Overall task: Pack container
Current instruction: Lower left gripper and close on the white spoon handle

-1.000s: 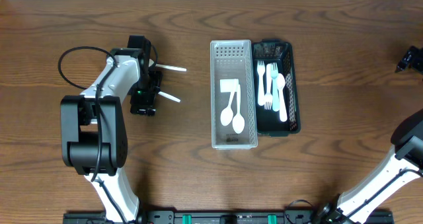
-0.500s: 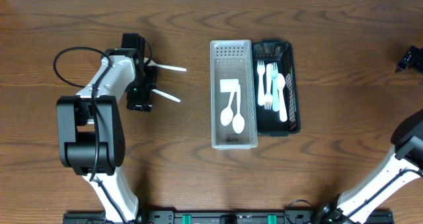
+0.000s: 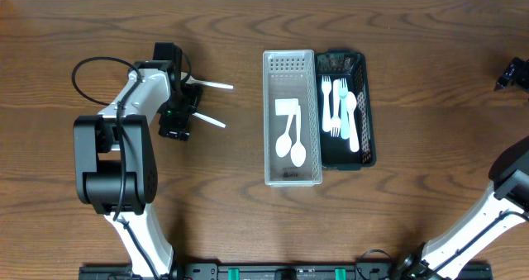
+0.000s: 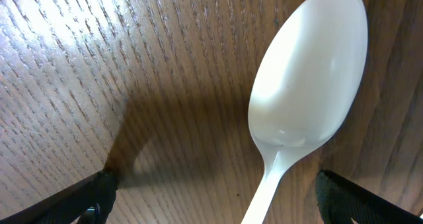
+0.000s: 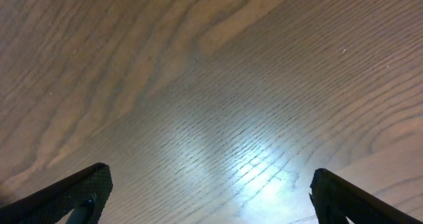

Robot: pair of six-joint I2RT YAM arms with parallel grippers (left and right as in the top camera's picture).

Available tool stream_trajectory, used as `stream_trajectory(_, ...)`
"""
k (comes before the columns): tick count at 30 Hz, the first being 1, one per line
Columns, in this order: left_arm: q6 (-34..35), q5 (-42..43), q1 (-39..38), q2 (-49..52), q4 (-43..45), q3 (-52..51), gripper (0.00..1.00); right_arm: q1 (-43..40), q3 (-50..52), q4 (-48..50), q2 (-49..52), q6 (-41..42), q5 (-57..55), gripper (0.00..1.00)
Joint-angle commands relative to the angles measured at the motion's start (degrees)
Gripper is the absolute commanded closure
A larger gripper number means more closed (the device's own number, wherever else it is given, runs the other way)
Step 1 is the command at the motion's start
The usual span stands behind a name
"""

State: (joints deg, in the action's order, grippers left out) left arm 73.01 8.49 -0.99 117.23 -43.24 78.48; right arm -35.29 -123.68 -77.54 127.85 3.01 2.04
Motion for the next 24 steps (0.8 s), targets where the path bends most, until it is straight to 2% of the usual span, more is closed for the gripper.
stream_trajectory(1, -0.98, 1.6, 0.07, 4.0, 0.55, -1.44, 0.02, 0.09, 0.11, -0.02, -1.4, 0.81, -0.13, 0.01)
stream_trajectory(3, -1.01, 1.6, 0.07, 4.0, 0.52, -1.44, 0.02, 0.04, 0.11, -0.02, -1.4, 0.81, -0.13, 0.01)
stream_trajectory(6, -1.05, 1.6, 0.07, 4.0, 0.48, -1.44, 0.11, 0.04, 0.11, -0.04, -1.4, 0.81, -0.13, 0.01)
stream_trajectory(14, -1.46, 1.6, 0.07, 4.0, -0.61, -1.44, 0.12, 0.07, 0.11, -0.04, -1.4, 0.81, -0.13, 0.01)
stream_trajectory(17, -1.44, 1.6, 0.07, 3.98, -1.25, -1.44, 0.24, 0.04, 0.11, -0.02, -1.4, 0.81, -0.13, 0.01)
stream_trajectory(21, -1.44, 1.6, 0.07, 3.98, -1.44, -1.44, 0.46, 0.04, 0.11, -0.04, -1.4, 0.81, -0.13, 0.01)
stream_trajectory(24, -1.44, 1.6, 0.07, 3.98, -1.42, -1.44, 0.57, 0.04, 0.11, -0.04, -1.4, 0.81, -0.13, 0.01)
